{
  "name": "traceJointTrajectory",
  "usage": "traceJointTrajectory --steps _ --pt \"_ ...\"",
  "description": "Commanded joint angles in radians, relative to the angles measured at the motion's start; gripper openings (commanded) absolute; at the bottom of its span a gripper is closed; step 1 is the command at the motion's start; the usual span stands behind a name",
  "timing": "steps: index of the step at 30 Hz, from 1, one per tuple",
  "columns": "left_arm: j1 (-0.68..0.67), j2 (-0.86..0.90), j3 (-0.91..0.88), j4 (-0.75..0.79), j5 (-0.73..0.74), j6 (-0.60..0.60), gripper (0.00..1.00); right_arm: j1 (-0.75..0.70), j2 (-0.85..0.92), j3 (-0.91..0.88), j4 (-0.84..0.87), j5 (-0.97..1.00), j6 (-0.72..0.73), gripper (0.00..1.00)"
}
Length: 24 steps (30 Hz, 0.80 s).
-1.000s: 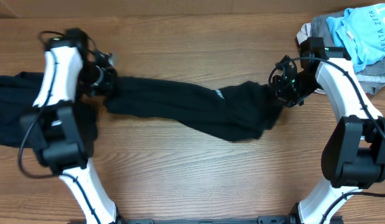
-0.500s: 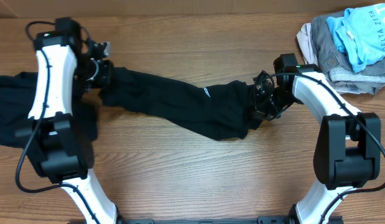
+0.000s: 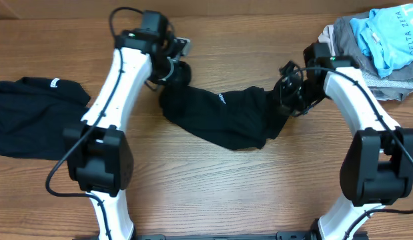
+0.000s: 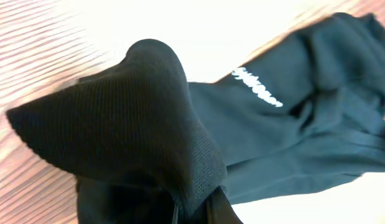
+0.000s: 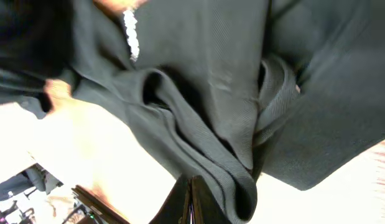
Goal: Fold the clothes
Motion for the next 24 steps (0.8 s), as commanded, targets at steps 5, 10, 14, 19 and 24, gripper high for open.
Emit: traceJointTrajectory --steps 5,10,14,19,24 --pt "-0.105 0.052 0.021 -0.006 -0.019 -0.032 0.05 -0.018 -0.039 0.066 -0.023 -0.016 -0.004 0.04" --pt "-0.15 0.075 0.021 -0.003 0.003 -0.031 0.05 -0.037 -0.039 0.069 -0.031 -0.016 -0.014 0.04" --pt "-0.171 0.075 0.021 -0.017 -0.003 -0.03 0.6 -0.064 -0.039 0.08 -0.051 -0.016 -0.014 0.04" --pt "-0.172 0.075 0.021 -0.063 -0.008 0.005 1.0 -0.104 -0.039 0.08 -0.073 0.013 -0.014 0.22" --pt "-0.156 0.073 0.021 -0.123 -0.081 0.006 1.0 -0.107 -0.037 0.06 -0.085 0.102 0.01 0.45"
